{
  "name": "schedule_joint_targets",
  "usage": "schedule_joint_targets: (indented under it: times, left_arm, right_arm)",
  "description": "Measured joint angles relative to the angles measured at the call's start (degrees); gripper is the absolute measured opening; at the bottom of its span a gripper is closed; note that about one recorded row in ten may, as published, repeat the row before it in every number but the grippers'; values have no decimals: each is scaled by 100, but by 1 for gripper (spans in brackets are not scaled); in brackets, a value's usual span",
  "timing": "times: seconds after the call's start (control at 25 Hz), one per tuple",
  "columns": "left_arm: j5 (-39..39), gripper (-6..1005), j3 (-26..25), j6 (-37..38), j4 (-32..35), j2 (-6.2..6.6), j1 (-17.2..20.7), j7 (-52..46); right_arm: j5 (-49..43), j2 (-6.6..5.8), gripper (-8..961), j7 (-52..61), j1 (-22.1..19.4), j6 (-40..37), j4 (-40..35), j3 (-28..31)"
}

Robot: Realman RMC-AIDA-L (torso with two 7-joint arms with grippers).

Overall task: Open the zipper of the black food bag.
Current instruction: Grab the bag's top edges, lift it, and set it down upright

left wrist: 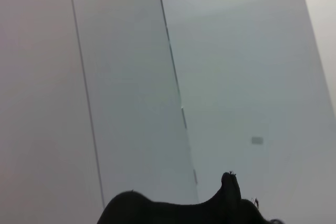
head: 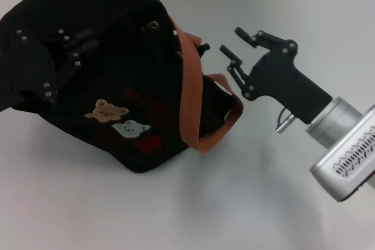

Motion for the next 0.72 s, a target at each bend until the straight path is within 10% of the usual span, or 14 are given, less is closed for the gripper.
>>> schedule_joint_targets:
  times: [0.2, 0.72]
  left_arm:
    - [-1, 97, -5, 71, -39, -10, -67, 14]
    - [-135, 65, -41, 348, -141, 14, -238, 9]
  right_arm:
    - [-315, -1, 300, 297, 154, 330, -5, -18]
    - [-773, 8, 402, 802, 295, 1102, 24, 6]
